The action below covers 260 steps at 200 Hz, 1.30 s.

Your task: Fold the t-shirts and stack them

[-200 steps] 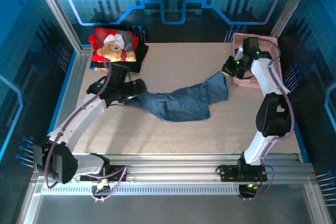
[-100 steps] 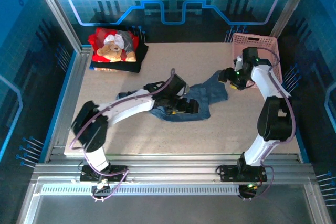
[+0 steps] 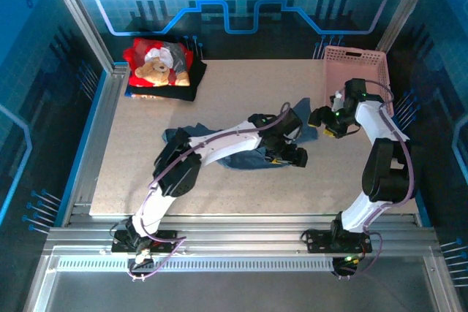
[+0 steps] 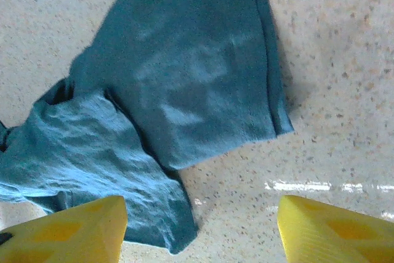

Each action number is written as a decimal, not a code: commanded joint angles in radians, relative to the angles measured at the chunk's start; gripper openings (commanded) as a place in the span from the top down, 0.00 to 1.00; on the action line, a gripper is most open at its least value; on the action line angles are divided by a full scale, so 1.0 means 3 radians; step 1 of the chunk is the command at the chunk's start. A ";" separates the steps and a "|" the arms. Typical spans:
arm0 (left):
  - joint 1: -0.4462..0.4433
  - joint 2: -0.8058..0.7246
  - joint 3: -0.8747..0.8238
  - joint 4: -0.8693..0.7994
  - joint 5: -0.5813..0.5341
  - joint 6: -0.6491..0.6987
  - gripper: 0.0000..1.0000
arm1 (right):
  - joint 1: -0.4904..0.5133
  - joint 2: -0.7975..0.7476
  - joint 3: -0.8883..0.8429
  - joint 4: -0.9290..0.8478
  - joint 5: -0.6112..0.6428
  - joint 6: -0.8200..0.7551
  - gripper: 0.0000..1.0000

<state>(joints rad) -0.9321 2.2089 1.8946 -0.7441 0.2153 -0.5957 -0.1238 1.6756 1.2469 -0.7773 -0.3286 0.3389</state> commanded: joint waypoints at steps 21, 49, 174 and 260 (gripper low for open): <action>-0.0053 0.0464 0.0582 -0.0556 -0.0376 0.0107 0.24 | 0.0002 0.0054 0.0109 0.0075 -0.0193 0.0010 0.34; -0.0053 0.0633 0.0671 -0.0551 -0.0441 0.0132 0.26 | 0.0001 0.0129 0.0159 0.0075 -0.0214 0.0005 0.34; 0.0230 -0.0981 -0.0690 -0.0349 -0.1036 0.0317 1.00 | 0.0022 0.0391 0.0190 0.0317 -0.0288 0.0155 0.35; 0.0537 -0.3398 -0.1865 -0.0164 -0.1016 0.0073 1.00 | 0.0209 0.0580 0.0477 0.0288 -0.0176 0.0256 0.36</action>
<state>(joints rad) -0.8047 1.3293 1.4399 -0.8173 -0.0639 -0.5339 -0.0914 1.8305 1.3376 -0.6762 -0.3962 0.4026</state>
